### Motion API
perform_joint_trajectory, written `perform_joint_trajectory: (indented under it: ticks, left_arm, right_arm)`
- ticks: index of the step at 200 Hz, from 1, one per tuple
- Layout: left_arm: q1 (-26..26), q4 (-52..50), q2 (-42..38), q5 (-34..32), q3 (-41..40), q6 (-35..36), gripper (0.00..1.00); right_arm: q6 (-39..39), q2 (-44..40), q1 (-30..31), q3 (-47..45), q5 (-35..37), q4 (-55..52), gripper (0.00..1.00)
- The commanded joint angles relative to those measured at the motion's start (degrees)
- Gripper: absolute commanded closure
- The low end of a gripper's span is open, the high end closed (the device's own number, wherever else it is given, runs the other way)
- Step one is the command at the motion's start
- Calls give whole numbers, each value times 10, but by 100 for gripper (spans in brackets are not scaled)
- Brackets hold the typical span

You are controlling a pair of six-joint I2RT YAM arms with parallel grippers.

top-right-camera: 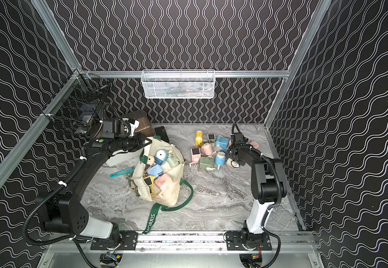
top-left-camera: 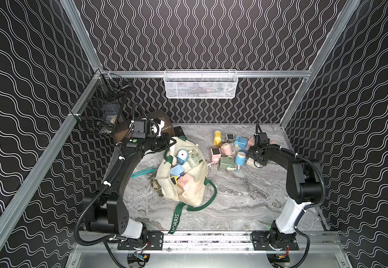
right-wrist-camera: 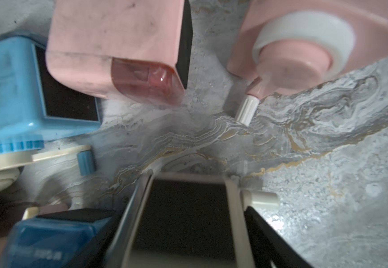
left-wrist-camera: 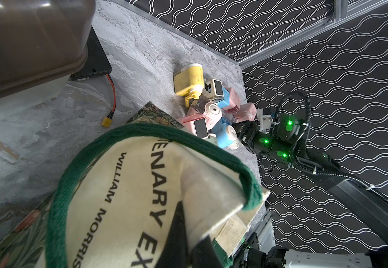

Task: Take out the pencil sharpeners from the tote bags
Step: Place the pencil sharpener at the center of the board.

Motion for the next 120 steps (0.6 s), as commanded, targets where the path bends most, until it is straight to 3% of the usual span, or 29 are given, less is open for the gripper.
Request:
perform_joint_trajectory:
  ticks: [1,35,70,89,120]
  left_arm:
    - [2,56,-4,24,5,-6,100]
    - [2,56,-4,25,5,-7,100]
    - [2,56,-3,24,6,-7,100]
    - [2,56,-3,25,5,-6,100]
    - [2,56,-4,23,4,-5,100]
  right_arm:
    - [1,-2,0,6,-10,-11,12]
    - [13,-39,0,-7,-11,-5,7]
    - [26,-153,18,-43,-17,15,7]
    - [16,-222,69,-68,4,26,8]
    - [-28,-329,202,-110,9,91,14]
